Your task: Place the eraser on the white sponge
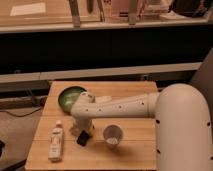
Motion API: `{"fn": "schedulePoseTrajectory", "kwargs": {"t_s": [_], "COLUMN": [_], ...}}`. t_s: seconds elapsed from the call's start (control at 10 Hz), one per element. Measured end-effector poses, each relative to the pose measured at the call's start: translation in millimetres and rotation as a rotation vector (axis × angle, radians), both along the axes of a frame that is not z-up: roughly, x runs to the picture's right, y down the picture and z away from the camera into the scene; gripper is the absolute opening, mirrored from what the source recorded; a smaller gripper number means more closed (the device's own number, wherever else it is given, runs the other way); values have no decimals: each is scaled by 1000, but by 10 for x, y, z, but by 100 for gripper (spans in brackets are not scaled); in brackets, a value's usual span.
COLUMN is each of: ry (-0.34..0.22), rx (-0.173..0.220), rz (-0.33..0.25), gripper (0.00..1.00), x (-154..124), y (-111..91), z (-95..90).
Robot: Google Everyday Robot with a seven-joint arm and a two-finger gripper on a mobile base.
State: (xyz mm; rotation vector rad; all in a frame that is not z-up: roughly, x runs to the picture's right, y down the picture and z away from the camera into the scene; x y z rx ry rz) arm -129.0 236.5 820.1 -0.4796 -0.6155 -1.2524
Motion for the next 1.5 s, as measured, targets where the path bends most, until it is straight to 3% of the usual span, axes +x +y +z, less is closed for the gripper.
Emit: {"fn": "schedulePoseTrajectory", "kwargs": {"t_s": [0.5,0.6,1.0,1.5], "ry": [14,13,-28,-42], "rx": [8,13,28,50], "rz": [-13,-11,40,122], "gripper": [7,2,0,0], "x": [26,44,168,181], "y": [-31,-61,-350,-720], "z": [-2,-21,-136,35]}}
